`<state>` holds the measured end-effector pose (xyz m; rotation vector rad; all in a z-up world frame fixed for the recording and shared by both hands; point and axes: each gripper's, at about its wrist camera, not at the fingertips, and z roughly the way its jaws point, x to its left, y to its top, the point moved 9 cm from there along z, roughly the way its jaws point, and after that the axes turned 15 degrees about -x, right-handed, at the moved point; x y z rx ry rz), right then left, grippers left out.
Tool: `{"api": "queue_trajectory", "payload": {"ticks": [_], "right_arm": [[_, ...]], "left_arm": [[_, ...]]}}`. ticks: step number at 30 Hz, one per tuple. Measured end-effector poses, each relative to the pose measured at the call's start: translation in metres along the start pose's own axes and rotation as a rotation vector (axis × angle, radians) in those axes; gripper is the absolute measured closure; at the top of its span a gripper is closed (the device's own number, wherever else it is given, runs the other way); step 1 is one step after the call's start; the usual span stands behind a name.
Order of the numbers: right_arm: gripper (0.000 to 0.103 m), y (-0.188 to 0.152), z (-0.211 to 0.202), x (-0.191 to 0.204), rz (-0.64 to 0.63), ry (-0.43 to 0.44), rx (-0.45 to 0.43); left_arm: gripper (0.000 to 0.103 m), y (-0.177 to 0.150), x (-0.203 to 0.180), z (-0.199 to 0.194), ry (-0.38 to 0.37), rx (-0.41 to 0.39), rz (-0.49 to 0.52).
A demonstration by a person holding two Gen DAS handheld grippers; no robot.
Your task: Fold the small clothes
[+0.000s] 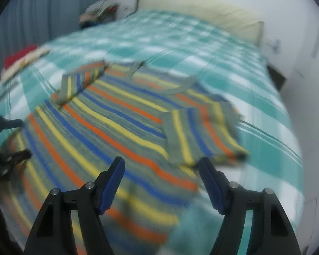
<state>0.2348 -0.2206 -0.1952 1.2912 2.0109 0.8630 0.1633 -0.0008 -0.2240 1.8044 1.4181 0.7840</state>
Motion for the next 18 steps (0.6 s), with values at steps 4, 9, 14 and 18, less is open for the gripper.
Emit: {"api": "queue_trajectory", "payload": {"ticks": [4,9,14,18], "right_arm": [[0.051,-0.007,0.050,-0.018,0.051,-0.025,0.059],[0.101,-0.003,0.036,-0.077,0.250,-0.055,0.055],[0.101,-0.016,-0.041,-0.195,0.502,-0.233,-0.023],[0.101,-0.052,-0.084,-0.261,0.607,-0.365,-0.030]], "left_arm": [[0.003,-0.005,0.001,0.003,0.004,0.023,-0.015],[0.003,-0.006,-0.001,0.005,0.004,0.027,-0.011],[0.003,-0.008,-0.002,0.008,0.008,0.032,-0.017],[0.002,-0.009,-0.002,0.008,0.021,0.024,-0.016]]}}
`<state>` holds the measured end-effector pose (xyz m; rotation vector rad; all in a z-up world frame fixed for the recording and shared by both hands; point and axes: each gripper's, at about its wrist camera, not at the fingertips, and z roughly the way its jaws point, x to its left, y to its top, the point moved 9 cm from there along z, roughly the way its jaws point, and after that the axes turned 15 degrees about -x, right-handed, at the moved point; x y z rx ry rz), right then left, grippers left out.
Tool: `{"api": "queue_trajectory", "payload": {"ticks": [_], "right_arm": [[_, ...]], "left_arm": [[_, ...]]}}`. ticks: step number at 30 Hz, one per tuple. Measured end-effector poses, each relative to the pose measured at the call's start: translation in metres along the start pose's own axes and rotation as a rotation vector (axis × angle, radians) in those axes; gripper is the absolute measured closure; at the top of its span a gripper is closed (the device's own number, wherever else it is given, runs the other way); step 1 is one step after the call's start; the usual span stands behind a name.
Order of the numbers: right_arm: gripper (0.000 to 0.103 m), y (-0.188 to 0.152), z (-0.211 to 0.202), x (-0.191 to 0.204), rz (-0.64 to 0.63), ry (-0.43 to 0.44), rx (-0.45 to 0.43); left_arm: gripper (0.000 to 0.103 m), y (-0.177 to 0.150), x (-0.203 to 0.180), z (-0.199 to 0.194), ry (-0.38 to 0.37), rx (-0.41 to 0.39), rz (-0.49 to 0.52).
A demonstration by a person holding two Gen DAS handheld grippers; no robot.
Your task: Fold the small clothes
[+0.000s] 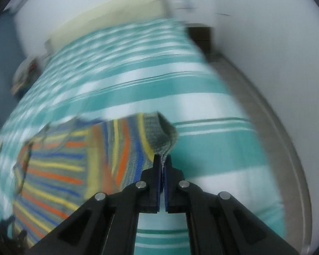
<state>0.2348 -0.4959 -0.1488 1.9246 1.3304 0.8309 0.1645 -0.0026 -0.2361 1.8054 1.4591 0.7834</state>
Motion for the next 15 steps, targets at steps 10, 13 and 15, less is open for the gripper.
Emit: {"api": "queue_trajectory", "payload": {"ticks": [10,13,15], "right_arm": [[0.101,-0.039,-0.006,-0.082,0.176,-0.131,0.056],[0.102,-0.046,-0.013,-0.091,0.160,-0.183,0.075],[0.102,-0.049,-0.018,-0.097,0.190,-0.193,0.081]], "left_arm": [[0.000,-0.003,0.000,0.000,0.027,-0.021,0.018],[0.000,-0.003,0.000,0.000,0.028,-0.023,0.021],[0.000,-0.003,0.000,0.000,0.026,-0.024,0.019]]}}
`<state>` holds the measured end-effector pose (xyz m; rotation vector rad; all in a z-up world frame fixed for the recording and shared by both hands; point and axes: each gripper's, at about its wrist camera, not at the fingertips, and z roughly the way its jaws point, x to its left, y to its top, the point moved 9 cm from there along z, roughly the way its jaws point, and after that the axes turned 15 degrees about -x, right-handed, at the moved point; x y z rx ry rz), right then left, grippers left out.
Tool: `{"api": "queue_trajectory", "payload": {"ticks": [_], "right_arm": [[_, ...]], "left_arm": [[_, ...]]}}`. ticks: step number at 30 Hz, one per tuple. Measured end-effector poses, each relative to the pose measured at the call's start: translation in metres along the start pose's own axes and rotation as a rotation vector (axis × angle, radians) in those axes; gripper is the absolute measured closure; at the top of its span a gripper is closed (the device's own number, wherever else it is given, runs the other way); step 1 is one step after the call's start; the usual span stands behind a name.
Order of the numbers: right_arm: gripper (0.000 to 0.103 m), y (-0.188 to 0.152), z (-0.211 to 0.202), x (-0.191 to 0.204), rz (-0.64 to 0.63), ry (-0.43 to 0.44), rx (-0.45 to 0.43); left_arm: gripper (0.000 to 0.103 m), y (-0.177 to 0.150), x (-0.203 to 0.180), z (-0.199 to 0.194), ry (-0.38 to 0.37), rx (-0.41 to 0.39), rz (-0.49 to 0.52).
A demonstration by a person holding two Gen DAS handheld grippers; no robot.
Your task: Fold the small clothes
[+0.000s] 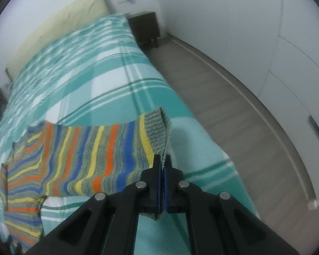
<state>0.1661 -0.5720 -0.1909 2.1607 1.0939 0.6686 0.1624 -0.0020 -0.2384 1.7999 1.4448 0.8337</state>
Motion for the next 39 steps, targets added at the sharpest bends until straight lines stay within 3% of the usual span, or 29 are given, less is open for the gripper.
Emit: {"api": "queue_trajectory", "payload": {"ticks": [4,9,15,19,22,24,26,27,28,30,32,33,37,39], "right_arm": [[0.102,0.001,-0.013,-0.004,-0.031,-0.036,-0.013],[0.102,-0.023,0.004,-0.026,0.054,-0.053,0.095],[0.101,-0.036,0.010,-0.029,0.081,-0.046,0.141],[0.100,-0.036,0.006,-0.043,0.097,-0.083,0.141],[0.093,-0.026,-0.009,-0.054,0.072,-0.133,0.092],[0.093,-0.010,-0.025,-0.036,0.013,-0.082,0.010],[0.088,-0.002,-0.034,-0.006,-0.035,0.037,-0.032],[0.079,-0.004,-0.035,0.009,-0.062,0.088,-0.031],[0.071,-0.010,-0.033,0.019,-0.081,0.111,-0.016],[0.070,-0.028,-0.019,0.029,-0.112,0.116,0.063],[0.070,-0.053,0.002,0.019,-0.103,0.071,0.195],[0.070,-0.056,0.004,0.016,-0.090,0.064,0.203],[0.070,-0.034,-0.017,0.006,-0.162,-0.049,0.106],[0.070,-0.023,-0.033,0.011,-0.170,-0.026,0.042]], "left_arm": [[0.000,0.000,0.000,0.000,-0.005,0.001,-0.007],[0.000,0.000,0.001,0.002,-0.005,0.005,-0.005],[0.000,0.000,0.001,0.002,-0.004,-0.001,-0.004],[0.000,0.000,0.001,0.002,-0.001,-0.005,-0.002],[0.000,-0.001,0.000,0.002,0.002,-0.007,0.004],[0.000,-0.001,-0.001,0.002,0.006,-0.009,0.010],[0.000,-0.002,-0.001,0.002,0.008,-0.012,0.013],[0.000,-0.002,-0.001,0.002,0.008,-0.012,0.012],[0.000,-0.002,-0.001,0.001,0.006,-0.012,0.010],[0.000,-0.002,0.000,0.001,0.000,-0.010,0.002],[0.001,0.000,0.001,-0.002,-0.008,0.001,-0.005],[0.001,0.000,0.001,-0.004,-0.010,0.012,-0.005],[0.001,0.015,0.007,-0.024,-0.035,0.058,0.007],[0.001,0.033,0.012,-0.034,-0.066,0.040,0.009]]}}
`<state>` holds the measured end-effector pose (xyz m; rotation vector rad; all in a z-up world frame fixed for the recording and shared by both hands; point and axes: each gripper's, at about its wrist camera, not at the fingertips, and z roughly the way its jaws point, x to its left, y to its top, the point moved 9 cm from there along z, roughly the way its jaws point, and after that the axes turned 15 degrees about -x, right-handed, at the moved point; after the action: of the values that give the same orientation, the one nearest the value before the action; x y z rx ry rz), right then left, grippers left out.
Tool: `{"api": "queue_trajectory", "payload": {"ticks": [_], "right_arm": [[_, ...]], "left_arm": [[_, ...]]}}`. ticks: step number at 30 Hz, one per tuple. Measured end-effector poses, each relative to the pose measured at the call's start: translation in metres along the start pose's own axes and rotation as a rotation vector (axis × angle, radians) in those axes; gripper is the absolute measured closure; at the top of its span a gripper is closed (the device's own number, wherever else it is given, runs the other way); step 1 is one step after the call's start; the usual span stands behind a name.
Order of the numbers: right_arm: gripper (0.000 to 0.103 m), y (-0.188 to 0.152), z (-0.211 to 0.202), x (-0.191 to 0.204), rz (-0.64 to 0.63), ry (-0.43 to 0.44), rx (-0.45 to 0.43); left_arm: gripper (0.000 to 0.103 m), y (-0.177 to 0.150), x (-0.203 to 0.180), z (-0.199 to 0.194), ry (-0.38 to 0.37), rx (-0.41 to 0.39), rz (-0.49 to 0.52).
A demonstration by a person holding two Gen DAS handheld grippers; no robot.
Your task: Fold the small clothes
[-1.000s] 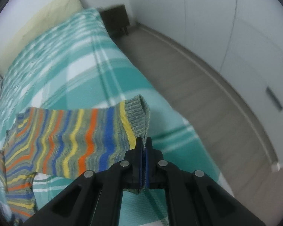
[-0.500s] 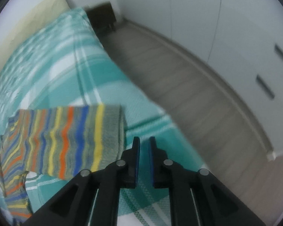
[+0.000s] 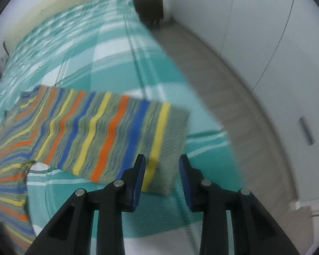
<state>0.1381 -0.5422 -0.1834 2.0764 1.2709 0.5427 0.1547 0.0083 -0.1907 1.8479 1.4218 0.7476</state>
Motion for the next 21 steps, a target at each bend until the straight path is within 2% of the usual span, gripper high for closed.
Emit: {"api": "queue_trajectory", "payload": {"ticks": [3,5,7,10,13,14,16,18,19,20,21], "right_arm": [[0.061,0.023,-0.036,0.010,-0.003,0.017,-0.133],[0.057,0.033,-0.057,0.025,-0.003,0.048,-0.184],[0.055,0.038,-0.082,0.059,-0.027,0.130,-0.226],[0.050,0.035,-0.103,0.110,-0.079,0.244,-0.269],[0.048,0.015,-0.113,0.154,-0.088,0.358,-0.295],[0.048,0.004,-0.112,0.165,-0.105,0.379,-0.281],[0.048,-0.017,-0.103,0.185,-0.177,0.392,-0.239],[0.048,-0.033,-0.096,0.195,-0.257,0.392,-0.217],[0.048,-0.037,-0.097,0.195,-0.273,0.388,-0.214],[0.048,-0.040,-0.095,0.194,-0.284,0.383,-0.210],[0.048,-0.041,-0.093,0.194,-0.286,0.385,-0.206]], "left_arm": [[0.001,0.043,0.023,-0.009,-0.048,-0.043,-0.053],[0.001,0.071,0.039,0.006,-0.109,-0.016,-0.111],[0.001,0.097,0.052,0.038,-0.148,0.022,-0.122],[0.002,0.113,0.057,0.085,-0.135,0.063,-0.058],[0.005,0.106,0.054,0.135,-0.078,0.095,0.078],[0.008,0.102,0.054,0.143,-0.065,0.105,0.101],[0.023,0.085,0.053,0.163,-0.058,0.155,0.142],[0.032,0.074,0.052,0.170,-0.064,0.190,0.150],[0.044,0.072,0.052,0.169,-0.077,0.191,0.144],[0.051,0.073,0.052,0.168,-0.086,0.186,0.140],[0.065,0.074,0.052,0.164,-0.097,0.181,0.136]]}}
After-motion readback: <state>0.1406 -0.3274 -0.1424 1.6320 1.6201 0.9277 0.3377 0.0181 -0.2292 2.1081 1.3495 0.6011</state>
